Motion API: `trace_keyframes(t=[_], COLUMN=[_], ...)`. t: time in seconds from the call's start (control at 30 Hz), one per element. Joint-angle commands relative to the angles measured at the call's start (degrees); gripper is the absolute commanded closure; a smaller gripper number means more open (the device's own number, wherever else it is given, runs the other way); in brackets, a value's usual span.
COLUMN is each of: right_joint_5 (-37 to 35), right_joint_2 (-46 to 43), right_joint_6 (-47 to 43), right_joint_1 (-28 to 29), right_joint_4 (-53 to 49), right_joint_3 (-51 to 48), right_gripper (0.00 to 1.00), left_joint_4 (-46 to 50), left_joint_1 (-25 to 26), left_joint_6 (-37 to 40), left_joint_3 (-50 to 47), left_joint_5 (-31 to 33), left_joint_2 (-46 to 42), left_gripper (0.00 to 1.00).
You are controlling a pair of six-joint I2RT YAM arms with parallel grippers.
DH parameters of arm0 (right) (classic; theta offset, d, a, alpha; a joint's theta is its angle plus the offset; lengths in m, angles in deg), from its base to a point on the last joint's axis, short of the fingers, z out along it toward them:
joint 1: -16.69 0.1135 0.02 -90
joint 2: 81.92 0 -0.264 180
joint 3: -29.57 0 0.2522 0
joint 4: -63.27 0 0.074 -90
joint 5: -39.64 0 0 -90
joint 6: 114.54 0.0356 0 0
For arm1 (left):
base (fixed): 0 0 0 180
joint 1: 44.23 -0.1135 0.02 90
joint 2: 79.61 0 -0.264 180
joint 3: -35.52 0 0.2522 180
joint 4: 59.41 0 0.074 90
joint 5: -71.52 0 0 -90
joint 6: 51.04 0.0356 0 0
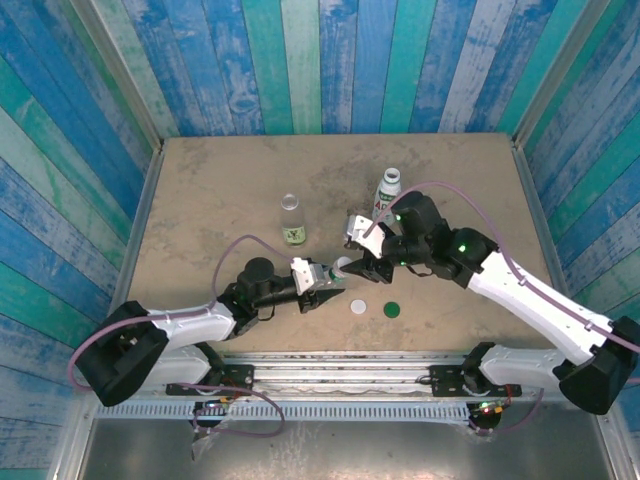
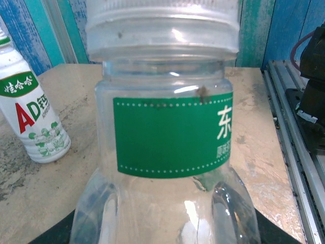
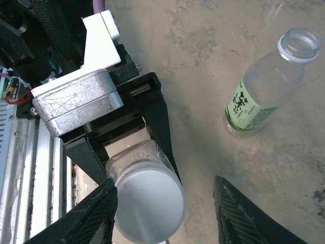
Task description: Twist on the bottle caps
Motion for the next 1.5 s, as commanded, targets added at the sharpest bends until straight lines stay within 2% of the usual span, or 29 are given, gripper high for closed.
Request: trace_keyframes(t=[0.0, 0.33, 0.47, 0.63, 0.73, 0.83, 1.0, 1.1, 1.17, 1.27, 1.37, 1.47], right_joint_5=[3.7, 8.6, 9.0, 11.0, 9.1, 6.8, -6.5, -14.6, -15.8, -13.3, -9.4, -3.8], right_joint_2=[0.9, 3.4, 4.0, 4.8, 5.2, 5.3, 5.3, 6.7, 7.2, 5.8, 3.2, -0.6], right_joint_6=[0.3, 0.3, 1.3, 5.1, 9.8, 19.8, 40.4, 51.0, 52.1, 47.2, 35.8, 24.8], right_joint_1=[-0.7, -1.1, -1.5, -1.5, -1.5, -1.2, 2.6, 4.8, 5.8, 5.5, 4.0, 1.6], right_joint_4=[-2.9, -5.8, -5.9, -6.1, -6.0, -3.5, -2.9, -6.3, -7.5, -5.2, -3.4, -1.9], right_joint_3=[1.0, 1.4, 2.2, 2.5, 2.8, 2.0, 0.9, 1.5, 2.1, 1.5, 0.4, -1.4], right_gripper=[0.49, 0.47, 0.56, 0.60, 0.66, 0.71, 0.87, 0.91, 0.84, 0.66, 0.45, 0.39], left_joint_4=[-0.5, -0.6, -0.6, -0.1, 0.0, 0.2, 2.0, 0.9, 1.2, 1.5, 0.8, 0.4], left_joint_1=[0.0, 0.1, 0.0, 0.0, 0.0, 0.0, 0.0, 0.0, 0.0, 0.1, 0.0, -0.1], left_joint_6=[1.0, 1.1, 1.1, 1.0, 0.4, 0.8, 2.0, 2.3, 2.6, 2.5, 0.2, -3.3], left_joint_3=[0.0, 0.0, 0.1, 0.6, 0.7, 0.9, 1.9, 1.4, 1.3, 1.4, 1.6, 2.7], left_joint_5=[-0.8, -0.5, -0.7, -0.4, 2.2, 4.7, 8.3, 10.4, 11.2, 10.7, 9.2, 6.0], left_joint_2=[-2.4, -2.1, -1.9, -1.5, -1.6, -1.1, 0.4, 0.7, 0.8, 0.9, 1.1, 1.9], left_gripper=[0.60, 0.60, 0.60, 0.60, 0.61, 0.61, 0.62, 0.62, 0.62, 0.62, 0.63, 0.63])
